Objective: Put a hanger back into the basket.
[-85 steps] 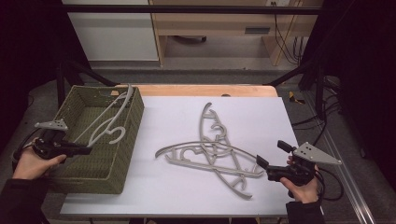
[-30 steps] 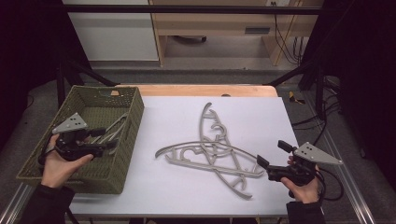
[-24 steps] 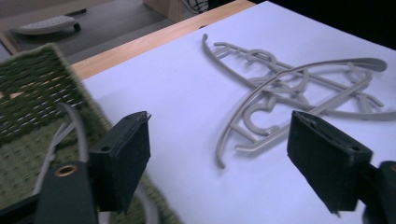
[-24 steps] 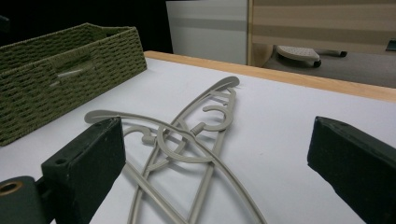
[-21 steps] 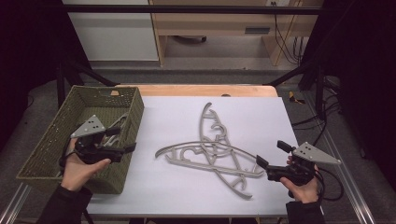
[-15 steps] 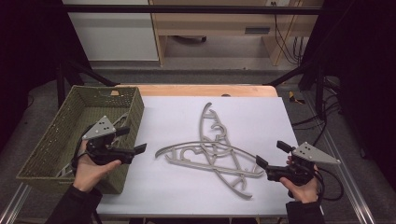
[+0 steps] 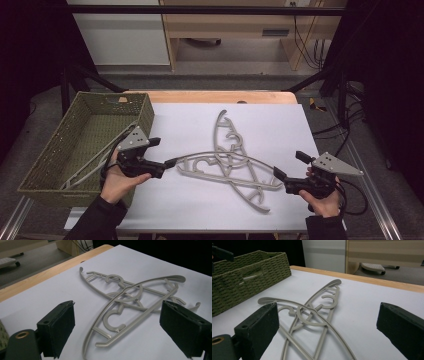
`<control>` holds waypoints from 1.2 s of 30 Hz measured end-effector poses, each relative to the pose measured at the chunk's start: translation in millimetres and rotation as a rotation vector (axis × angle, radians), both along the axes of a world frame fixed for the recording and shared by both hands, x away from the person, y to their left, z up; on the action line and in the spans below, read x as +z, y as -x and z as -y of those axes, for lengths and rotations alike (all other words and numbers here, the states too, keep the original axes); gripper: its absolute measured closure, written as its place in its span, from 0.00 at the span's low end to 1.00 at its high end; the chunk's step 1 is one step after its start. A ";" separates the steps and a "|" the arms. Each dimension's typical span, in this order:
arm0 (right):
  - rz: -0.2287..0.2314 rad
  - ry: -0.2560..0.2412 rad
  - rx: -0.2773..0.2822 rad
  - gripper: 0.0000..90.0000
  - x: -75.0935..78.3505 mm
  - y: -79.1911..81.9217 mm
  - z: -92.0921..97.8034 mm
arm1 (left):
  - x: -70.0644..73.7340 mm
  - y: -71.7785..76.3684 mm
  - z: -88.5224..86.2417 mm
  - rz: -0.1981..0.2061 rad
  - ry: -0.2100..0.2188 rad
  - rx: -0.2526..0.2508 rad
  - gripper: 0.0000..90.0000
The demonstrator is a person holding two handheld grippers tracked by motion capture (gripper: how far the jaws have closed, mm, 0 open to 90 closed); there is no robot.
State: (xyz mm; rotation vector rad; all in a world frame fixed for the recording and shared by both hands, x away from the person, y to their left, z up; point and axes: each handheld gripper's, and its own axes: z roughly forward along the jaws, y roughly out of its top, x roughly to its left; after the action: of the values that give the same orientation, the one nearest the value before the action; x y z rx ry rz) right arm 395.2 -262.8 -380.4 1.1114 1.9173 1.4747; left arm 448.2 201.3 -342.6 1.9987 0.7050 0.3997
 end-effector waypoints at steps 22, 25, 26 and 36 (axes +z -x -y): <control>-0.007 0.002 0.009 0.05 -2.0 -1.5 -2.3 | -50.5 -55.5 65.0 -0.093 -0.144 -0.013 0.22; -0.009 0.005 0.013 0.05 -2.5 -2.0 -3.3 | -60.8 -64.6 71.3 -0.114 -0.185 -0.011 0.25; -0.010 0.004 0.012 0.05 -2.6 -2.1 -3.9 | -64.3 -67.6 73.1 -0.119 -0.193 -0.008 0.26; -0.017 0.003 0.021 0.05 -3.6 -3.2 -5.3 | -97.7 -93.2 90.8 -0.176 -0.271 -0.026 0.44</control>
State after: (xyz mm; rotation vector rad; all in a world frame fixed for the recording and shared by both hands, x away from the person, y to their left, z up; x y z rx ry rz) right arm 398.4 -257.5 -384.0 1.1092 1.9481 1.4773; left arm 541.3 110.5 -440.3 2.3186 0.7658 0.3197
